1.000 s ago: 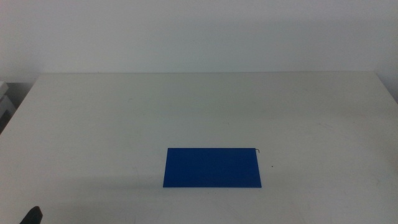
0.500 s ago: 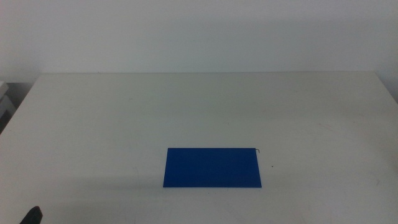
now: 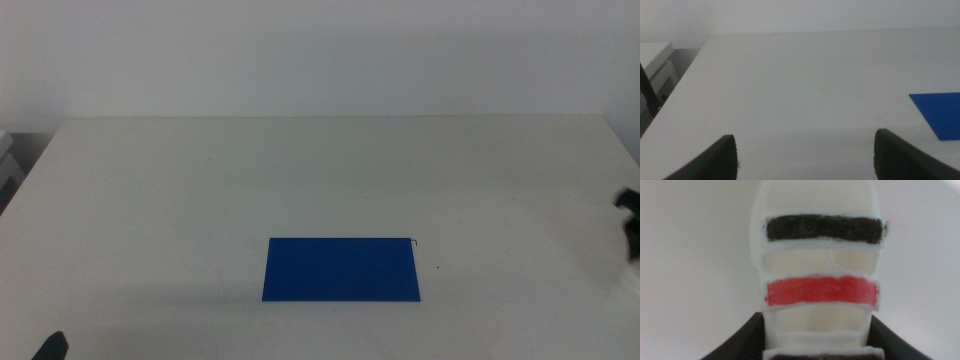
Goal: Use one arm to grab the shoe from the table and place it on the mat.
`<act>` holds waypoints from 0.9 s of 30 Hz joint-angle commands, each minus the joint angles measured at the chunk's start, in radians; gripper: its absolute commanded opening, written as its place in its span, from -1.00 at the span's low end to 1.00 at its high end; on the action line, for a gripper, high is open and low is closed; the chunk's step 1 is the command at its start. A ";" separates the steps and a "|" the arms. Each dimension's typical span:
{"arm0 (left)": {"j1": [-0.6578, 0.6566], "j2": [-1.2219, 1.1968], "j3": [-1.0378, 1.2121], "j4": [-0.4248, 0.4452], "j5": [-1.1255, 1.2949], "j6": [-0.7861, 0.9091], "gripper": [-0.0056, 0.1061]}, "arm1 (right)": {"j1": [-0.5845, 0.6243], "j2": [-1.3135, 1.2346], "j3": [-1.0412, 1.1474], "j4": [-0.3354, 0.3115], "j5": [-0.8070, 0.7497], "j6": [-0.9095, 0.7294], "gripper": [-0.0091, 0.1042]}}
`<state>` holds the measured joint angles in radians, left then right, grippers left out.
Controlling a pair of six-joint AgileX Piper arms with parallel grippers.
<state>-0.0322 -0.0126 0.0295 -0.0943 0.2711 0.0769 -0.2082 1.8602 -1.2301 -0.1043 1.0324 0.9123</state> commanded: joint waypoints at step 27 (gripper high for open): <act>-0.004 -0.013 0.007 -0.008 -0.080 -0.005 0.78 | 0.826 0.187 -0.545 0.073 0.173 0.489 -0.91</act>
<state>-0.0322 -0.0126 0.0295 -0.0943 0.2711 0.0769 0.6028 2.0921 -1.7315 -0.0129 1.1791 1.3916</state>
